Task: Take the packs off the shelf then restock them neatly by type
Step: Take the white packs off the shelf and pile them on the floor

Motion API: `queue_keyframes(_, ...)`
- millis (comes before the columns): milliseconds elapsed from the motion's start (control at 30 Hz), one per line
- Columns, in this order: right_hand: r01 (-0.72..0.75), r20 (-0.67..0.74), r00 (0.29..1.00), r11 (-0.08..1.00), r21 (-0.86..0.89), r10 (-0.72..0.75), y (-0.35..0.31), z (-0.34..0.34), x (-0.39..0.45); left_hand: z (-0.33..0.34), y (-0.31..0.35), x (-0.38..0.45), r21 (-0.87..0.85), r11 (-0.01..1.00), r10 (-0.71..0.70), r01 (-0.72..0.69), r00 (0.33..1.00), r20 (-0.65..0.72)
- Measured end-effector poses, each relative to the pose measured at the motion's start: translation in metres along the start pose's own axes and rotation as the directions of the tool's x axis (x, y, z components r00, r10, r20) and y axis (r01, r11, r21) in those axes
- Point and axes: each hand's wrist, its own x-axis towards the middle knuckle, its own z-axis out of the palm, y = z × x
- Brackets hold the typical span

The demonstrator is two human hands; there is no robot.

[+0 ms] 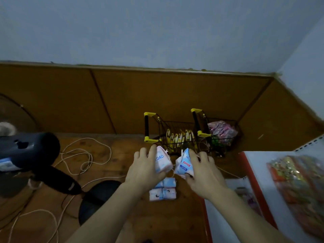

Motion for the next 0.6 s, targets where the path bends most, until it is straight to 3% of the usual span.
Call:
queue_keyframes(267, -0.149, 0.135, 0.981, 0.986, 0.079, 0.137, 0.031, 0.142, 0.11, 0.141, -0.084, 0.09, -0.113, 0.978, -0.159, 0.177, 0.976, 0.152)
queue_keyframes(600, -0.201, 0.216, 0.96, 0.976, 0.088, 0.179, 0.091, 0.378, 0.202, 0.374, -0.168, 0.166, -0.065, 0.919, -0.38, 0.39, 0.916, 0.128)
